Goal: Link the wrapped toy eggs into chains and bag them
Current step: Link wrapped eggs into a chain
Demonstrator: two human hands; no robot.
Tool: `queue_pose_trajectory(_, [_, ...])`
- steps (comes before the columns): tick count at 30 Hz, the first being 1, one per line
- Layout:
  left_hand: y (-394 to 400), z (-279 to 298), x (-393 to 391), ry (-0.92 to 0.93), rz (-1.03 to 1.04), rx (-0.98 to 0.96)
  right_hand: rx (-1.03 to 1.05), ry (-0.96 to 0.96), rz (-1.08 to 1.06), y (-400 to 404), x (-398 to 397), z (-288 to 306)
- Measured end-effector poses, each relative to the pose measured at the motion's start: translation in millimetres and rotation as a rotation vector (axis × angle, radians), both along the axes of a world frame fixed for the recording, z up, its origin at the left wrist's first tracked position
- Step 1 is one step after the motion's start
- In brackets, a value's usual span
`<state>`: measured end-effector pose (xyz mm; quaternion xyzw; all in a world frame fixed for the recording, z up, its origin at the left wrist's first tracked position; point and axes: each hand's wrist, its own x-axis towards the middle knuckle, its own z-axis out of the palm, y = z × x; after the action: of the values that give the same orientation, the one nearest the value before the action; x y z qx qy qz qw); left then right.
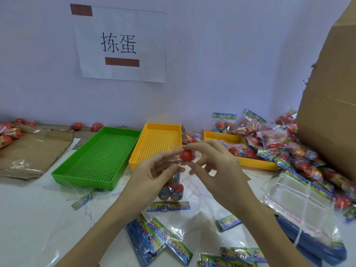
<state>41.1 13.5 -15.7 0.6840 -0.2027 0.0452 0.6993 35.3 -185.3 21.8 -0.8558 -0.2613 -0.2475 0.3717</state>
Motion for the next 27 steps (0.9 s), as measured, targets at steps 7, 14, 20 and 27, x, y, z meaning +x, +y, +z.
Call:
queue_pose_trajectory(7, [-2.2,-0.9,-1.0,-0.112,0.038,0.121,0.059,0.013,0.029,-0.2,-4.4,2.6])
queue_pose_trajectory(14, [-4.4,-2.6,-0.6,-0.18,0.042,0.181,-0.024,0.065,-0.011,2.2,-6.0,1.0])
queue_pose_trajectory(20, [-7.4,-5.1,-0.6,-0.195,0.031,0.168,-0.097,0.096,0.044,-0.6,-7.2,1.7])
queue_pose_trajectory(27, [-6.3,-6.6,1.0,-0.131,0.045,0.128,-0.167,0.068,0.048,-1.0,-2.6,-4.1])
